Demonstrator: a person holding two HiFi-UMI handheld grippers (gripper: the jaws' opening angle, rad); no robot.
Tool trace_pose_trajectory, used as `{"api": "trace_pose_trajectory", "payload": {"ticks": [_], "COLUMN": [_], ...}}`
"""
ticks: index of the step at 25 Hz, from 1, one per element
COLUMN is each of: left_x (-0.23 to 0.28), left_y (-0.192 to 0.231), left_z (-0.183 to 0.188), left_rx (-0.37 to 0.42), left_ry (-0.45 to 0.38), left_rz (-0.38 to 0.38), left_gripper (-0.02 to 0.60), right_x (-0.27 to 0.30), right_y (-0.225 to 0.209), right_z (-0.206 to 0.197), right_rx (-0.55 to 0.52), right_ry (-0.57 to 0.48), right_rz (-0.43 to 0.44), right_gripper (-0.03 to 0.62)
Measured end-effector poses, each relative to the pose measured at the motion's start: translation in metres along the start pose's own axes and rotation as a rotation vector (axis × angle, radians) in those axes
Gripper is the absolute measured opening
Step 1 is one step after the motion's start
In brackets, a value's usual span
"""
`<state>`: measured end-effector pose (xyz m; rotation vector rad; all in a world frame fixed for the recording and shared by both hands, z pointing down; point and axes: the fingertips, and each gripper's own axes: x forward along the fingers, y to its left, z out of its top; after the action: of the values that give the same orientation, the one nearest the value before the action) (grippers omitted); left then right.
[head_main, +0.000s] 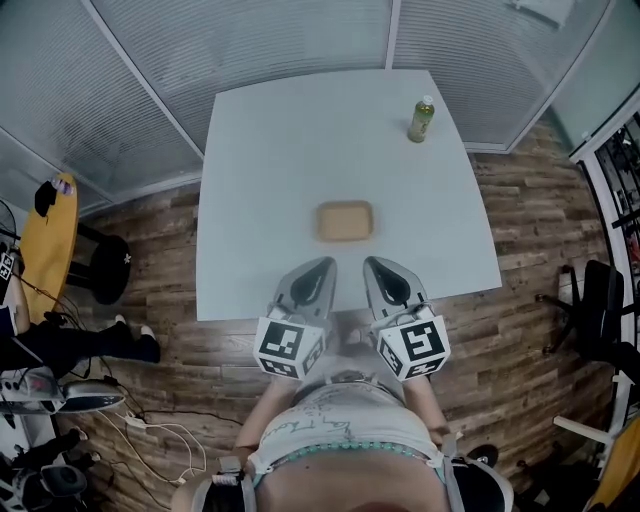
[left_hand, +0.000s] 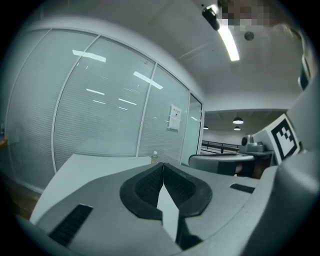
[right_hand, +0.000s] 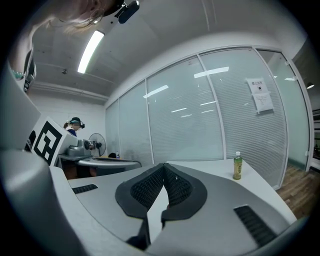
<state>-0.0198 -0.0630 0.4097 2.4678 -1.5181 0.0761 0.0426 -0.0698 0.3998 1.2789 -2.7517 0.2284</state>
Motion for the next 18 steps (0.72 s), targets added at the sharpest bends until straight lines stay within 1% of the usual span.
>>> {"api": "trace_pose_trajectory", "payload": {"ticks": [2, 3, 5, 9, 18], "left_x": [0.007, 0.011, 0.022, 0.048, 0.085], "left_y": [0.0, 0.0, 0.002, 0.014, 0.052], "left_z": [0.004, 0.006, 0.01, 0.014, 0.033], "left_rx": [0.037, 0.039, 0.028, 0.033, -0.002], "left_ry": [0.001, -0.002, -0.008, -0.003, -0.03], "left_rz": [0.002, -0.007, -0.033, -0.066, -0.096], "left_gripper": [0.003, 0.003, 0.003, 0.003, 0.003], "right_x": [0.004, 0.007, 0.016, 0.037, 0.089], "right_y": [-0.006, -0.01, -0.017, -0.031, -0.047], "right_z": [0.001, 0.001, 0.004, 0.01, 0.023], "right_rx": [0.008, 0.008, 0.008, 0.006, -0.023], "right_ry": [-0.005, -0.007, -0.013, -0.016, -0.002], "right_rz": [-0.007, -0.011, -0.023, -0.043, -0.053], "right_gripper": [0.0, 0.0, 0.0, 0.0, 0.0]}}
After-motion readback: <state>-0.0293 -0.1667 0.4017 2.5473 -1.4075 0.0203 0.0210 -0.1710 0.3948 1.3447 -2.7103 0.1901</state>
